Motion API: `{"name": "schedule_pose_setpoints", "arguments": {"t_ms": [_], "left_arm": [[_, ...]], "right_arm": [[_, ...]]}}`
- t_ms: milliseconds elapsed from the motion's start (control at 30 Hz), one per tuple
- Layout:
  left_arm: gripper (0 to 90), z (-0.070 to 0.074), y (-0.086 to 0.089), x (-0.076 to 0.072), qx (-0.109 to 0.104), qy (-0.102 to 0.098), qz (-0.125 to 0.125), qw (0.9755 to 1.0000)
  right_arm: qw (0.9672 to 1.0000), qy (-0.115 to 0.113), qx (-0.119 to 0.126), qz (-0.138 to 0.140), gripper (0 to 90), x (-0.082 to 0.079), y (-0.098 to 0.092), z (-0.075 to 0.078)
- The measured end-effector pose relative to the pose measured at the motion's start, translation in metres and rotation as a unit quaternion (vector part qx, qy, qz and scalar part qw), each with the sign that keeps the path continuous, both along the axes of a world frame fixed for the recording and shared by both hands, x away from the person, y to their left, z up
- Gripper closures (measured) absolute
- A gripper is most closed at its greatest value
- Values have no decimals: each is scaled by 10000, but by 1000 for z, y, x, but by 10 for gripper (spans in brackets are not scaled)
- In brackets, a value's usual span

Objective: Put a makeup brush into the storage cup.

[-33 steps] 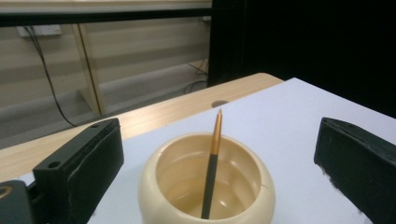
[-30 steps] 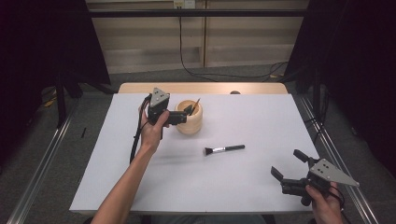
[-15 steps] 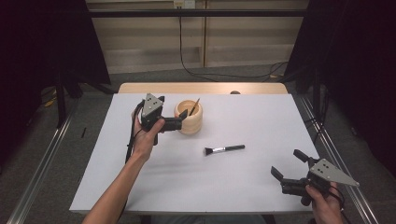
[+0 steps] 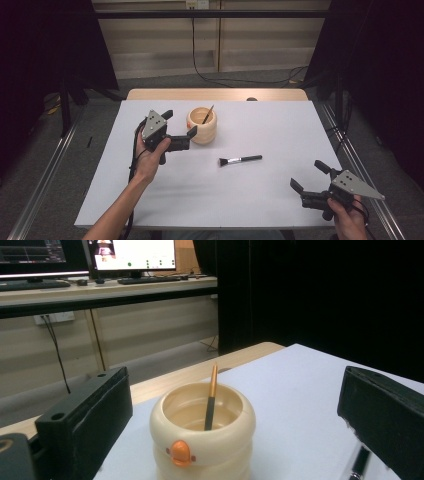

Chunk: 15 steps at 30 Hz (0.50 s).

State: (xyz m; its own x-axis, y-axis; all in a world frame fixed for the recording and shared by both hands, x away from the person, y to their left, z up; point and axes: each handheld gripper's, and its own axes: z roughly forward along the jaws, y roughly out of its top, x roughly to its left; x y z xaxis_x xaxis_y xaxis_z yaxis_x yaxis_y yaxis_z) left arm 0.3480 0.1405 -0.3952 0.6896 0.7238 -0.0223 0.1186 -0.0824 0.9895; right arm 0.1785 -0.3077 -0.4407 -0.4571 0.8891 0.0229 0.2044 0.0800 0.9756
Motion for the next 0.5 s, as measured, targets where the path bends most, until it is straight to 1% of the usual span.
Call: {"name": "schedule_pose_setpoints", "arguments": {"t_ms": [67, 167, 233, 267, 300, 333, 400, 500], "left_arm": [[11, -1, 2, -3, 9, -17, -34, 10000], [11, -4, 6, -9, 114, -19, -40, 9999], [11, -6, 9, -13, 101, 9, -53, 9999], [11, -8, 12, -15, 65, 7, -10, 10000], [11, -8, 13, -17, 60, 10, 0, 10000], [11, -9, 16, -20, 107, -1, -3, 9999], [11, -9, 20, -24, 44, 0, 5, 10000], [12, -10, 24, -29, 55, -17, -3, 10000]], "right_arm": [[10000, 3, 3, -5, 0, 0, 0, 0], [10000, 4, 6, -6, 0, 0, 0, 0], [10000, 3, -2, -10, 0, 0, 0, 0], [10000, 6, -5, -9, 0, 0, 0, 0], [10000, 6, -3, -15, 0, 0, 0, 0], [10000, 7, -4, -16, 0, 0, 0, 0], [10000, 7, 4, -20, 0, 0, 0, 0], [10000, 1, 3, -16, 0, 1, 1, 0]]}}
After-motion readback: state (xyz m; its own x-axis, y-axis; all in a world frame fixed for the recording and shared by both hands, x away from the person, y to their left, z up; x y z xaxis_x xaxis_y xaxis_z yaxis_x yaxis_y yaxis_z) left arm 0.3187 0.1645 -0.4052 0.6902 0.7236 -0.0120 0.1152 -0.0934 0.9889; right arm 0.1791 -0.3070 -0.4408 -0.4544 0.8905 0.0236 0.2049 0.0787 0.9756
